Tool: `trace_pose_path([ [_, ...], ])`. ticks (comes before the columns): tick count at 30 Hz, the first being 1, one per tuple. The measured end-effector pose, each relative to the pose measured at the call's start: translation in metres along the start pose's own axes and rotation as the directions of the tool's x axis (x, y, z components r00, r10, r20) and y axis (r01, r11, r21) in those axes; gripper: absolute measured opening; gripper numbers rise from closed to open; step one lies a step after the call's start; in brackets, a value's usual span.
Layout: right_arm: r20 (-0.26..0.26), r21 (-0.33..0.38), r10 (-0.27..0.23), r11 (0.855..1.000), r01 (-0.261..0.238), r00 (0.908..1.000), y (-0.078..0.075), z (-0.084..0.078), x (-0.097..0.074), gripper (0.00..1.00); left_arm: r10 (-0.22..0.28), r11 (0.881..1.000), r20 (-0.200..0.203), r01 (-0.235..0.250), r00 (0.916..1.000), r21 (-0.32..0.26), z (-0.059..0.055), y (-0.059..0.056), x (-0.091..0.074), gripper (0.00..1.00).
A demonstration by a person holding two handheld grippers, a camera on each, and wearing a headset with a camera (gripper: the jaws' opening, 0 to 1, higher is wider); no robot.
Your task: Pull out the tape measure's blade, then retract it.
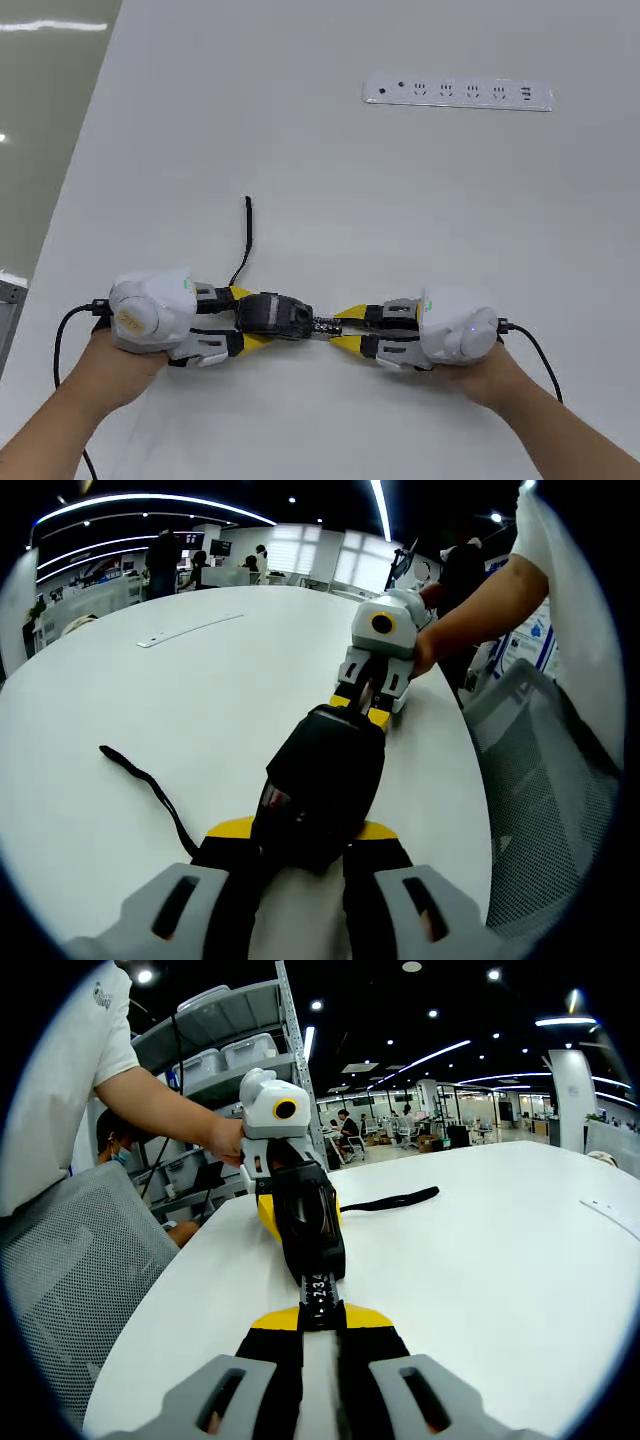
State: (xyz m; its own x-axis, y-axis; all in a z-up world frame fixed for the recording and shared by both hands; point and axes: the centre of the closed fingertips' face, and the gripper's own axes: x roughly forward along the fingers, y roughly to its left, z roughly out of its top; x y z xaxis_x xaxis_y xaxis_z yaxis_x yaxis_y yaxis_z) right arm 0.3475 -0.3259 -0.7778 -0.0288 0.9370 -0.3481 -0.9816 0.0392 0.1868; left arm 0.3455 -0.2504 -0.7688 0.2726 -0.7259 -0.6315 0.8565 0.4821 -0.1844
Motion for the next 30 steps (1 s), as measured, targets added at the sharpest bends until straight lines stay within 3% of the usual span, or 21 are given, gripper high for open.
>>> trace_pose_path([
  [30, 0.003, 0.031, -0.016, 0.999, 0.016, 0.9999, -0.001, -0.006, -0.013, 0.11, 0.002, 1.000, 0.001, -0.002, 1.0000, 0.003, -0.004, 0.004, 0.001, 0.28],
])
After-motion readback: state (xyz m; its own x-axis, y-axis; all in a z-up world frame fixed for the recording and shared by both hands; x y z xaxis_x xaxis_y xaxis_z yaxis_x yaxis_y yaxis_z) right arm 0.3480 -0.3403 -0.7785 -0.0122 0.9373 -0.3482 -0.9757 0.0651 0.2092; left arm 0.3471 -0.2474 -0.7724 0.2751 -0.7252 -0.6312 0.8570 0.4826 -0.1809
